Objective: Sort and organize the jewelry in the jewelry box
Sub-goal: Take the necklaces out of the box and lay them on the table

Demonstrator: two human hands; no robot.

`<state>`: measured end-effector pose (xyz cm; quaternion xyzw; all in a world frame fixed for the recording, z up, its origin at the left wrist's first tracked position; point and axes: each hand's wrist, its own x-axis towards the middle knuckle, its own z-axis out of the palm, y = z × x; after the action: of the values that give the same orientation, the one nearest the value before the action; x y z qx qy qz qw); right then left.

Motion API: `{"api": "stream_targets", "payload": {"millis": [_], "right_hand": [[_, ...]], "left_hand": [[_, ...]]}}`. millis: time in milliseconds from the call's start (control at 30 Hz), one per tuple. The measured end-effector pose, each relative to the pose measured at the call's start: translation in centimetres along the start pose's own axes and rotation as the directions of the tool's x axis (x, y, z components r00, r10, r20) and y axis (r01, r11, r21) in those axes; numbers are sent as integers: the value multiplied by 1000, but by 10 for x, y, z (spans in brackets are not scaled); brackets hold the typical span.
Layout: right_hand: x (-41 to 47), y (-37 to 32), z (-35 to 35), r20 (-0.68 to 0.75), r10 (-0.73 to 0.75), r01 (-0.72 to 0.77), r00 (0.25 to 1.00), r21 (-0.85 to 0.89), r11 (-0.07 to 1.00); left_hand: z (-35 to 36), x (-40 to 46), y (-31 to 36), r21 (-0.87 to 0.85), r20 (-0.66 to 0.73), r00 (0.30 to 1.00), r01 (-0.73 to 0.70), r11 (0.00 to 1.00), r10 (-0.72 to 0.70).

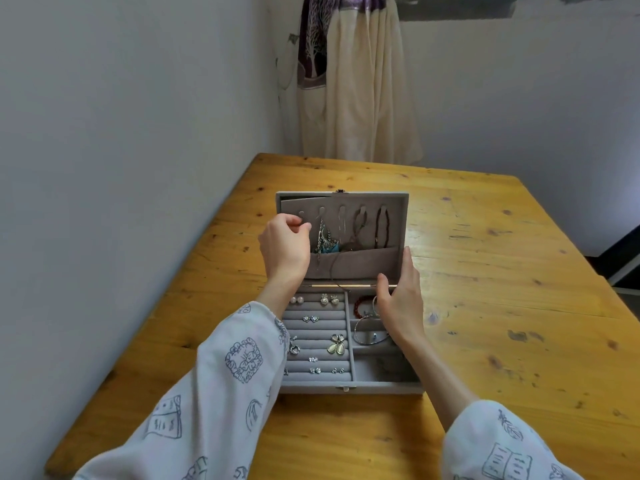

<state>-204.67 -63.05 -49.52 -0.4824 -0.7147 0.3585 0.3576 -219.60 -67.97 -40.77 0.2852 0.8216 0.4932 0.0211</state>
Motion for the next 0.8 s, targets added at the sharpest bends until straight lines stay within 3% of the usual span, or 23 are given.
{"api": "stream_targets", "payload": {"millis": [167, 300, 467, 600, 700, 800], "right_hand": [[9, 1, 2, -45, 129, -121, 991, 147, 982], [27, 0, 2, -53, 232, -215, 971, 222, 951], [48, -3, 13, -89, 252, -215, 964, 302, 929], [63, -5, 17, -59, 250, -224, 966, 279, 934], [65, -9, 11, -22, 296, -274, 955, 316, 908], [58, -21, -4, -196, 268, -205, 943, 291, 935]], "left_hand": [[11, 8, -3, 119, -34, 995, -86, 989, 90], [17, 19, -2, 85, 16, 996, -86, 993, 85], [13, 41, 1, -134, 153, 988, 45, 990, -24], [-1, 67, 10, -291, 175, 984, 64, 955, -13], [-14, 73, 25, -412, 248, 966, 32, 911, 78], [-23, 67, 42, -492, 316, 925, -32, 870, 213]]}}
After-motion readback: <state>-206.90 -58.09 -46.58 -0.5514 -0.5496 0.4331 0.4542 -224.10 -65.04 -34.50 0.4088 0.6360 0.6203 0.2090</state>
